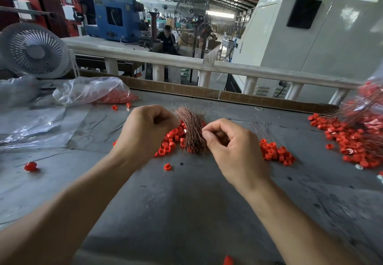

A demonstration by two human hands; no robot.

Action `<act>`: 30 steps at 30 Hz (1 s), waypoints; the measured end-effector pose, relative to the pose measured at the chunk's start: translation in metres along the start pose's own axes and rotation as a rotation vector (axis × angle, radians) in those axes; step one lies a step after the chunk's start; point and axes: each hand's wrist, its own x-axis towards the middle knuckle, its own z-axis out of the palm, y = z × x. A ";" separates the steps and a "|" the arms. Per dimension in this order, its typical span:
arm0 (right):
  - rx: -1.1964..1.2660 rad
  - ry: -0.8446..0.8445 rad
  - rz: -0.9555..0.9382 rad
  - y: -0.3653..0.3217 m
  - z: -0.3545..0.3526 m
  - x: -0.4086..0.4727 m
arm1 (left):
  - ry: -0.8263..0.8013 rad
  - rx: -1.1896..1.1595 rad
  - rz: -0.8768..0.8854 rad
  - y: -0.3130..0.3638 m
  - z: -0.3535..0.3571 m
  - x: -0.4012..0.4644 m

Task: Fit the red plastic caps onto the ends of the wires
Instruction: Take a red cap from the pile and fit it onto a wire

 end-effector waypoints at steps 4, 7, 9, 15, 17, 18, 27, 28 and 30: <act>0.010 0.021 0.075 0.005 -0.001 0.001 | -0.089 0.496 -0.025 -0.007 -0.005 0.001; 0.007 0.022 0.085 0.006 -0.001 0.001 | -0.143 0.594 -0.027 -0.009 -0.005 -0.002; -0.002 0.011 0.083 0.006 -0.001 0.000 | -0.163 0.634 -0.016 -0.008 -0.004 -0.004; -0.011 -0.033 0.099 0.005 0.002 -0.002 | -0.201 0.682 0.004 -0.008 0.002 -0.005; -0.015 -0.041 0.102 0.005 0.002 -0.002 | -0.196 0.681 0.007 -0.008 0.002 -0.006; -0.017 -0.041 0.103 0.005 0.002 -0.002 | -0.184 0.677 0.017 -0.009 0.002 -0.006; 0.046 0.047 0.114 -0.001 0.002 -0.002 | -0.104 0.114 0.100 0.009 0.011 -0.012; 0.060 0.061 0.115 -0.002 0.001 -0.002 | -0.117 0.013 0.083 0.012 0.012 -0.013; 0.075 0.074 0.111 -0.004 0.000 -0.002 | -0.151 -0.121 0.066 0.015 0.014 -0.016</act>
